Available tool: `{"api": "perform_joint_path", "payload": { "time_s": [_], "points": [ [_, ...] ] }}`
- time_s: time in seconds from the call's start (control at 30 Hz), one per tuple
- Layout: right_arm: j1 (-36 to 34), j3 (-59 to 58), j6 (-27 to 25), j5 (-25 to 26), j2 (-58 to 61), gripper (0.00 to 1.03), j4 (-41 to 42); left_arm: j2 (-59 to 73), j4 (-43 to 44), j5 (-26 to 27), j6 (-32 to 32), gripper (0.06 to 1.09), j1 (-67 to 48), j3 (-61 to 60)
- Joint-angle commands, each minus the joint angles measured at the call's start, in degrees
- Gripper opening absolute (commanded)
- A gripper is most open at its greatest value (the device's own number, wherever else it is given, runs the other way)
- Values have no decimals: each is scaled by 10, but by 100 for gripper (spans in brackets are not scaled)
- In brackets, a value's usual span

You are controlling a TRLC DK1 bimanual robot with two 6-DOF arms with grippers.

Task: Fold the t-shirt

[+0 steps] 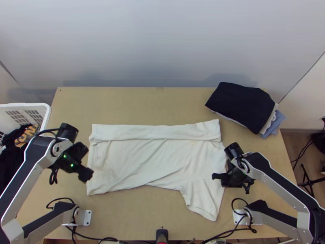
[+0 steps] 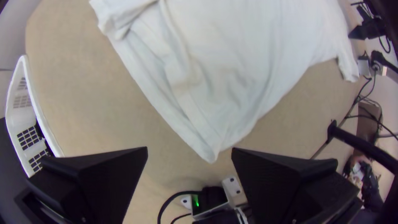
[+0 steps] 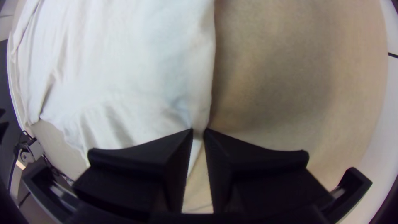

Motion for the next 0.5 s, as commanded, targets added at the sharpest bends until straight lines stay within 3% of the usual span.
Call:
{"api": "perform_joint_path", "payload": {
  "time_s": [0.0, 0.1, 0.47],
  "points": [
    [9, -2, -11, -4, -8, 3, 1, 9, -54, -9, 60, 104, -15, -51],
    [14, -2, -12, -4, -12, 3, 2, 28, -49, -29, 62, 104, -39, -69],
    [14, 1, -12, -4, -12, 3, 11, 99, 33, -12, 21, 103, -98, -112]
  ]
}}
